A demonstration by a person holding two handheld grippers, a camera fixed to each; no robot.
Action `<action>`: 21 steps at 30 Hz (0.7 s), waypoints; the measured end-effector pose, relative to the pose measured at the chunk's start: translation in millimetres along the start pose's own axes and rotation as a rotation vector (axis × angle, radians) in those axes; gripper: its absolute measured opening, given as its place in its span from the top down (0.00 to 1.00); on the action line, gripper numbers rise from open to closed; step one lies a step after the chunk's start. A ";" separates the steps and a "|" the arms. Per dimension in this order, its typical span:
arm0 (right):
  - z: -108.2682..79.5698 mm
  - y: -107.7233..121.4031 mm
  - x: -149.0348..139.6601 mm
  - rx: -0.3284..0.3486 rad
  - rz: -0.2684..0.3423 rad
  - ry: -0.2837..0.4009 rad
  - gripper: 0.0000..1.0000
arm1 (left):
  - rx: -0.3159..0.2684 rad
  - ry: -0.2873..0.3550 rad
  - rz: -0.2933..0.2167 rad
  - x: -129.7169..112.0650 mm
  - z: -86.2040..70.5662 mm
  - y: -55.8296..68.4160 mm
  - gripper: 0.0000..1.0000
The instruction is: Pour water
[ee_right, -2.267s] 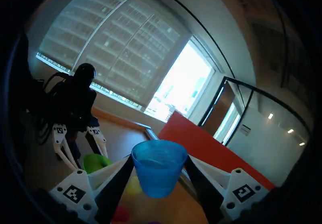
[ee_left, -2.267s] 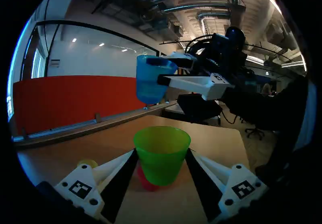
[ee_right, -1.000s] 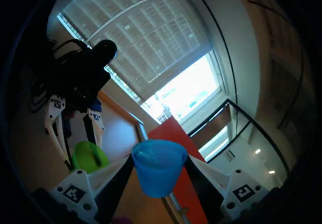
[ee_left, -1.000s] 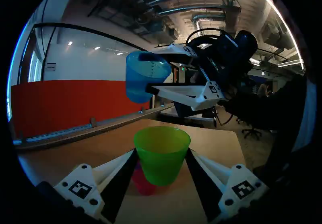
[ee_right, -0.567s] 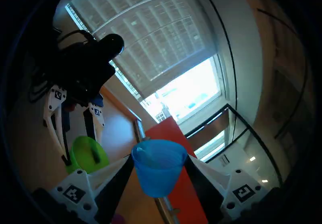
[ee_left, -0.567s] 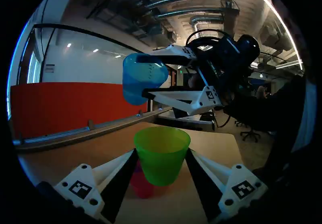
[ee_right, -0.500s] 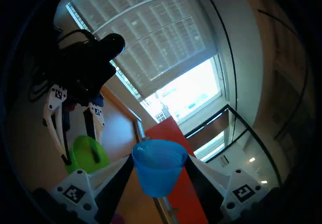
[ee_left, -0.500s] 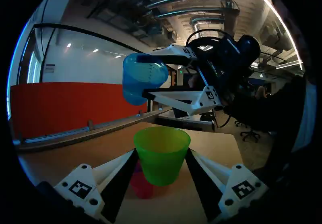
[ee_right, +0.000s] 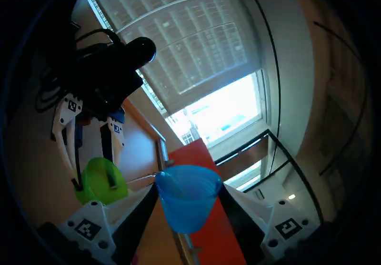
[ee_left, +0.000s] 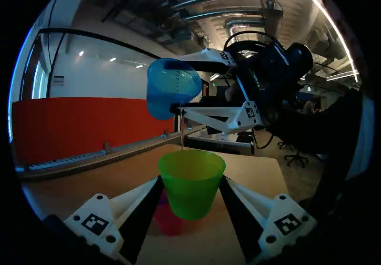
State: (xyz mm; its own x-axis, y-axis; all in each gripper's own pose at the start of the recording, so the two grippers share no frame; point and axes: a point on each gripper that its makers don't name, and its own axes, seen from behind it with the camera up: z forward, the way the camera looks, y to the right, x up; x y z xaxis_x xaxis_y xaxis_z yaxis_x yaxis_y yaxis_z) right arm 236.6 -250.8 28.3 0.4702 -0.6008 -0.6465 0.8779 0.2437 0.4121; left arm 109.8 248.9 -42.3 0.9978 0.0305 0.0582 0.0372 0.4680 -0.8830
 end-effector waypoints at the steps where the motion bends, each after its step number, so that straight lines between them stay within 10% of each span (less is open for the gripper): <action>1: -0.2 0.3 0.4 0.000 -0.007 -0.001 0.08 | 0.000 0.000 0.000 0.0 0.1 0.0 0.16; 21: -1.7 6.2 -0.6 -0.020 -0.095 -0.015 0.09 | 0.000 -0.008 -0.002 -2.4 1.8 -1.4 0.17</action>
State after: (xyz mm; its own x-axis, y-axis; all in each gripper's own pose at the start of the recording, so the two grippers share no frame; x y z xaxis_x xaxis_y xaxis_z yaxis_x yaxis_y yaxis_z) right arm 241.9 -247.7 30.2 0.3833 -0.6336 -0.6721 0.9203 0.2002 0.3361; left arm 107.2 249.7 -40.3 0.9973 0.0368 0.0632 0.0387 0.4685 -0.8826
